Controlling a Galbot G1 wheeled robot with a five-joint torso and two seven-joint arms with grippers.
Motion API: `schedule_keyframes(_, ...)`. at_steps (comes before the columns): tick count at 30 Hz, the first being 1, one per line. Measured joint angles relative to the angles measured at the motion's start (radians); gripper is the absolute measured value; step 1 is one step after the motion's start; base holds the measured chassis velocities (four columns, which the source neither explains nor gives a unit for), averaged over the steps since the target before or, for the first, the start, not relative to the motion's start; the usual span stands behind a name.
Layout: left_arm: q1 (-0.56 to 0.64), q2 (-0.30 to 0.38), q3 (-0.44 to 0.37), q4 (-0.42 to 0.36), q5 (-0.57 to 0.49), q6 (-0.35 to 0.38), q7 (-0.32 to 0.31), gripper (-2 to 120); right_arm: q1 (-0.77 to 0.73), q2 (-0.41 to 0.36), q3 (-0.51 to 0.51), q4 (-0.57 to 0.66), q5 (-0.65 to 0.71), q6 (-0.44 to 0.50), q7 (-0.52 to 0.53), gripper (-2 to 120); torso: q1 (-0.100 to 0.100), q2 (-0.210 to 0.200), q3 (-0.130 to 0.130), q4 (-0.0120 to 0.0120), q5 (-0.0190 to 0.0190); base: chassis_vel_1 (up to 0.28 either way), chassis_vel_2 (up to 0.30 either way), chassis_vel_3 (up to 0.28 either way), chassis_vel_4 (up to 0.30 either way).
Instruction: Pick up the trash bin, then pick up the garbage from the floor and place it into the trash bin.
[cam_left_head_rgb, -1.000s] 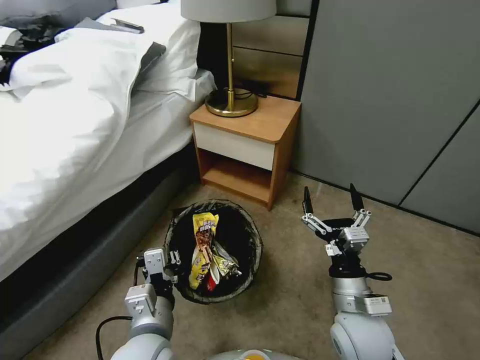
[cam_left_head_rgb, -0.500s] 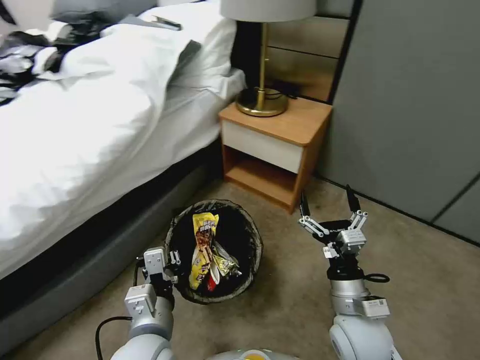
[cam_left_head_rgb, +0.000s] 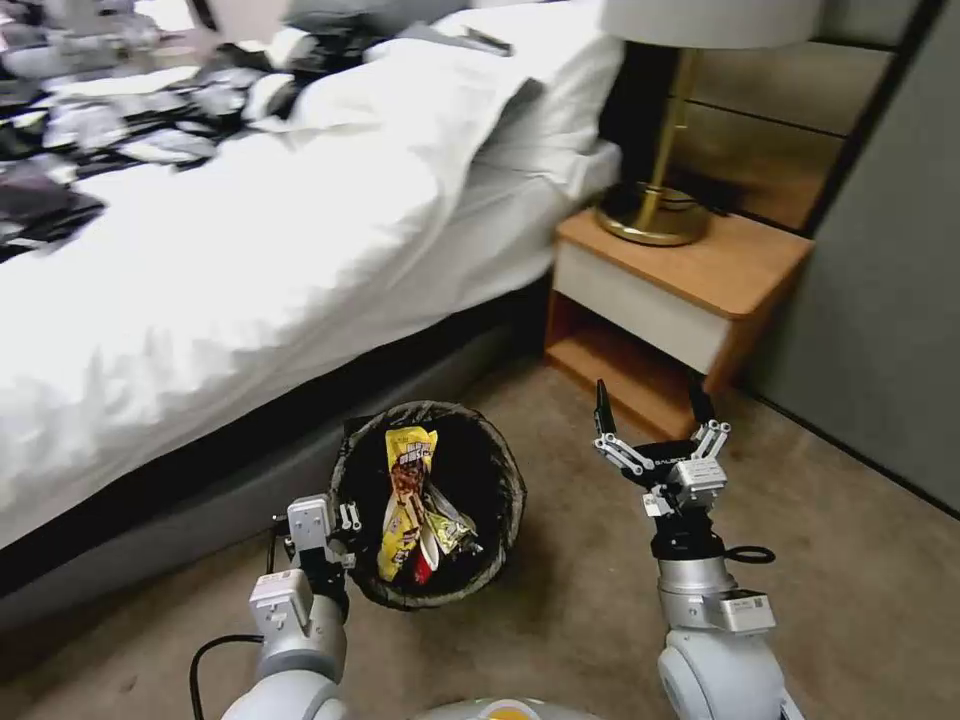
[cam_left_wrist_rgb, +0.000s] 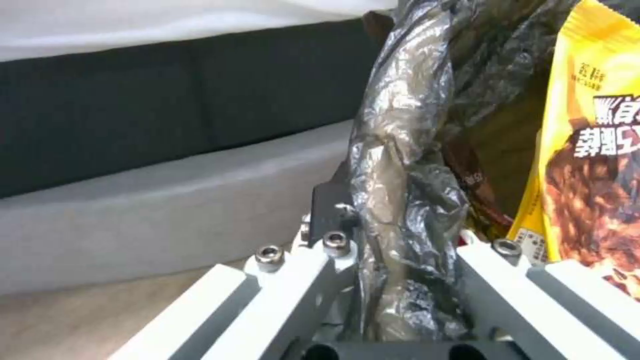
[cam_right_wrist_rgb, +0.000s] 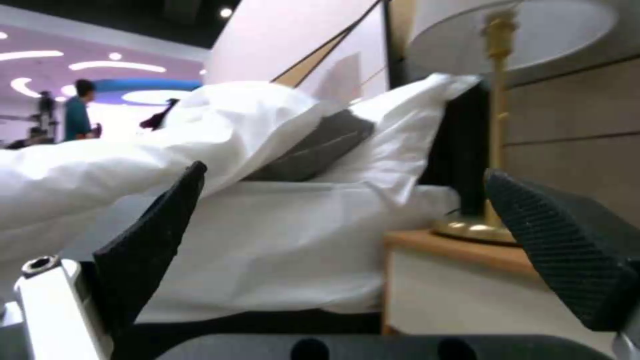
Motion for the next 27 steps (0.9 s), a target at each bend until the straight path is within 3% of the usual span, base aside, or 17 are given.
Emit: schedule_keyframes(27, 0.047, 0.002, 0.012, -0.028, 0.022, 0.03, 0.001, 0, 0.014, -0.004, -0.006, -0.015, -0.002, -0.036, 0.0, 100, 0.0, 0.0, 0.0, 0.0, 0.0, 0.129, 0.126, 0.125, 0.121)
